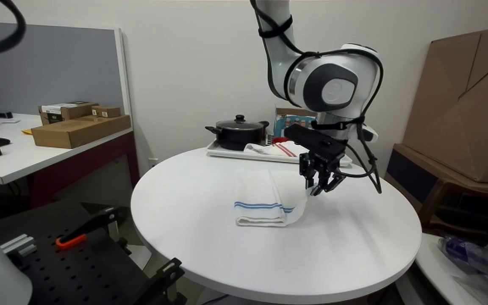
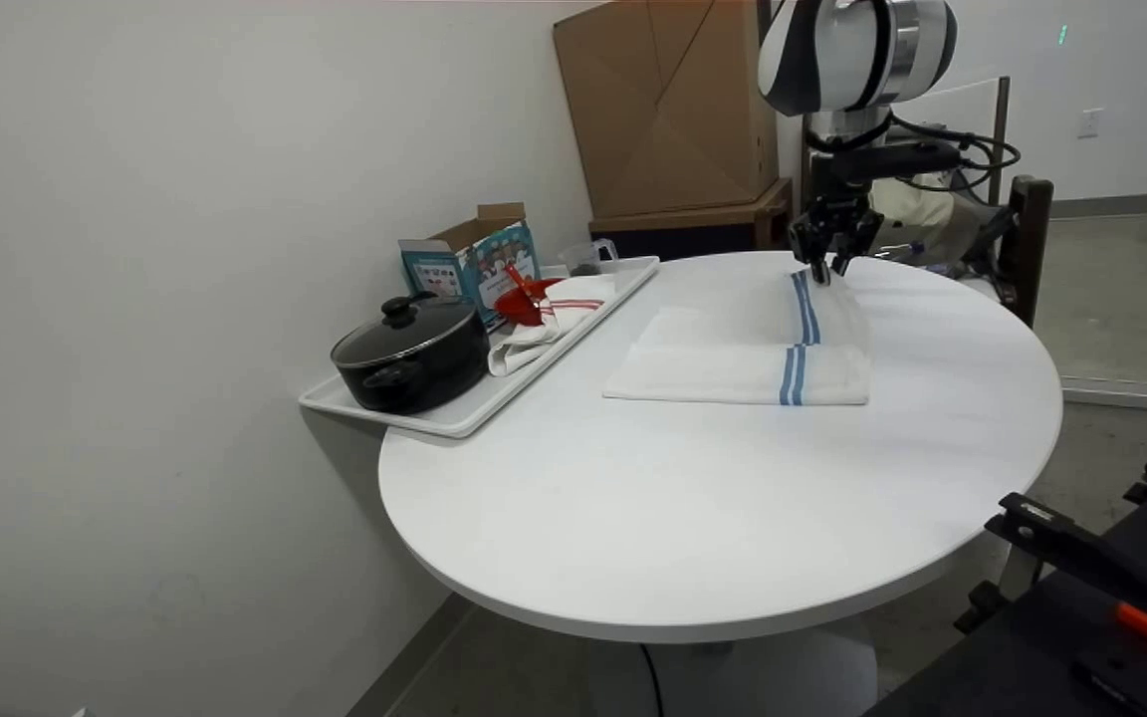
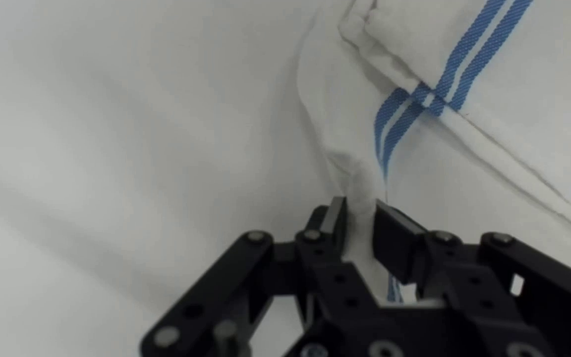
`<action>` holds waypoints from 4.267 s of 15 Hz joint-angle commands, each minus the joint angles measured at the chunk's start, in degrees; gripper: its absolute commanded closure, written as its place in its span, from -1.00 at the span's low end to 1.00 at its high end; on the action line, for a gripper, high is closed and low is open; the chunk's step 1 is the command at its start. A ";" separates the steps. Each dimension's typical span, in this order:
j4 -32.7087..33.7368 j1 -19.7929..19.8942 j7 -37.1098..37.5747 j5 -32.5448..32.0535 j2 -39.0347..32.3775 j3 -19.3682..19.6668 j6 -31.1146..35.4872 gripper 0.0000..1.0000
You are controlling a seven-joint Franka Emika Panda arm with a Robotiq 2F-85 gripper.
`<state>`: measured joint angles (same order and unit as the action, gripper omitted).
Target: Fold the white towel
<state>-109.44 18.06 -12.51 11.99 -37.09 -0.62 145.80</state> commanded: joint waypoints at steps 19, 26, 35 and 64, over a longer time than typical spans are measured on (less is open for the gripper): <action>-26.30 -12.11 -14.23 -12.05 12.01 -5.98 -11.81 0.85; -28.56 -15.60 -12.07 -22.27 12.00 -3.54 -10.85 -0.56; -30.84 -19.66 -12.87 -43.36 13.82 -0.11 -10.64 -1.00; -44.88 -24.64 10.46 -73.45 13.96 9.83 28.68 -1.00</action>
<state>-154.21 -5.70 -3.33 -58.25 -22.36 7.49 171.46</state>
